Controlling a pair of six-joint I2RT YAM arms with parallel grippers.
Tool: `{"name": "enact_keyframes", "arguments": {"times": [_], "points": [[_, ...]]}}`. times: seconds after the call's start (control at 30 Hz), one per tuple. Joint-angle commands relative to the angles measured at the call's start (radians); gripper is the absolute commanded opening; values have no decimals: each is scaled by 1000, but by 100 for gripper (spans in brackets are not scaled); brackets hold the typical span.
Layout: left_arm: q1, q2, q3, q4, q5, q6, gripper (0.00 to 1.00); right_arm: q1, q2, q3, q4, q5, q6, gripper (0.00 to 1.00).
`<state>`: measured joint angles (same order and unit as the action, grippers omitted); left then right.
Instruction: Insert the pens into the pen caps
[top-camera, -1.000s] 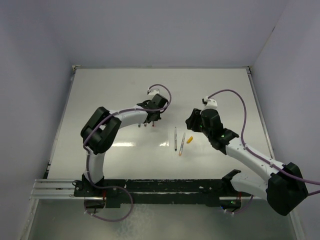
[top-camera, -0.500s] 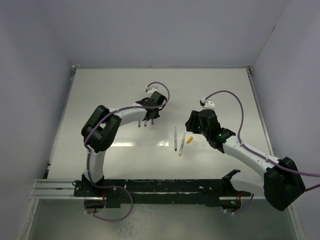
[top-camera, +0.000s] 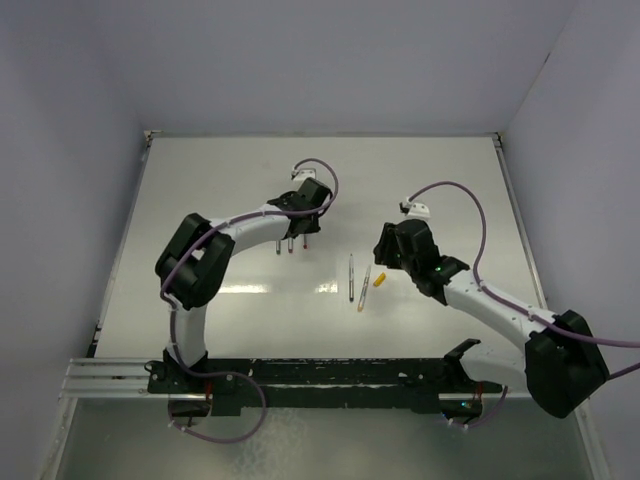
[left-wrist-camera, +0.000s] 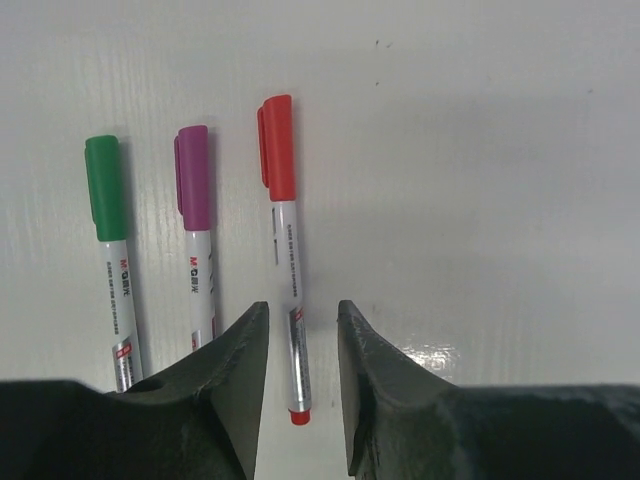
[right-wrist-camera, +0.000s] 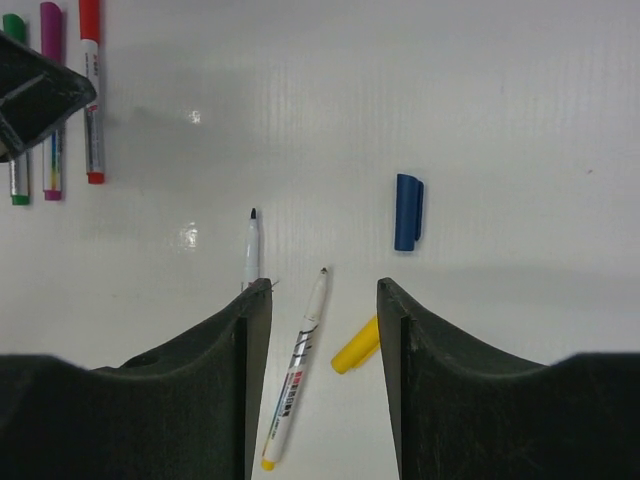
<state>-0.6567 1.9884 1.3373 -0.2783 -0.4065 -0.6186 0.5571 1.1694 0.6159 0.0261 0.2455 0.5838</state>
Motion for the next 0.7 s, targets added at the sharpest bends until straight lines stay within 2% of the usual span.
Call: {"name": "enact_keyframes", "arguments": {"times": [0.0, 0.1, 0.23, 0.3, 0.5, 0.67], "points": [[-11, -124, 3, 38, 15, 27, 37, -5, 8, 26, -34, 85, 11, 48], [-40, -159, -13, 46, 4, 38, 40, -50, 30, 36, -45, 75, 12, 48], [-113, -189, -32, 40, -20, 59, 44, -153, 65, 29, -19, -41, 12, 46], [-161, -196, -43, 30, -30, 62, 45, -181, 78, 28, -15, -53, 13, 46], [-287, -197, -59, -17, -16, 52, 49, -189, 54, 35, -34, 18, 13, 46], [-344, -192, -51, -40, 3, 50, 51, -189, 2, 23, -43, 89, 20, 46]]}}
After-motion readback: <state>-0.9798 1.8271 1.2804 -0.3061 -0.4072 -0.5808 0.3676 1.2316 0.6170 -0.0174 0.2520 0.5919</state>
